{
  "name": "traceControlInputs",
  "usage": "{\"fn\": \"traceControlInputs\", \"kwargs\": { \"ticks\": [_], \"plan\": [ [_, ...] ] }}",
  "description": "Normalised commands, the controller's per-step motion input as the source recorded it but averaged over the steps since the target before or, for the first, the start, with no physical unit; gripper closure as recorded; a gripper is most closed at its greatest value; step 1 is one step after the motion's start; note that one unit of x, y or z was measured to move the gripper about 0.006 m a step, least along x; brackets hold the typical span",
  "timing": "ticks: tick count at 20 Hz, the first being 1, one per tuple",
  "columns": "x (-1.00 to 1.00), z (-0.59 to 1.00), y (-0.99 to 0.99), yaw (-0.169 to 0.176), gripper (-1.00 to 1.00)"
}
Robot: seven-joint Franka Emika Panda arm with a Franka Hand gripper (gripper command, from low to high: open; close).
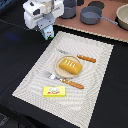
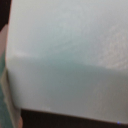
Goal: Place the bread, butter, and milk from the table onto the serving area.
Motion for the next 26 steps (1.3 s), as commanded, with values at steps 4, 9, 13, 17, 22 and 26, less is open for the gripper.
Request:
{"fn": "traceControlInputs", "kwargs": {
  "ticks": [4,9,13,17,22,26],
  "plan": [
    [0.67,1.0,0.18,-0.118,1.0],
    [0.92,0.96,0.02,-0.069,1.0],
    [1.0,0.43,-0.07,0.0,1.0],
    [1.0,0.26,-0.11,0.0,1.0],
    [0.95,0.05,-0.1,0.0,1.0],
    [0.95,-0.02,-0.11,0.0,1.0]
  ]
}}
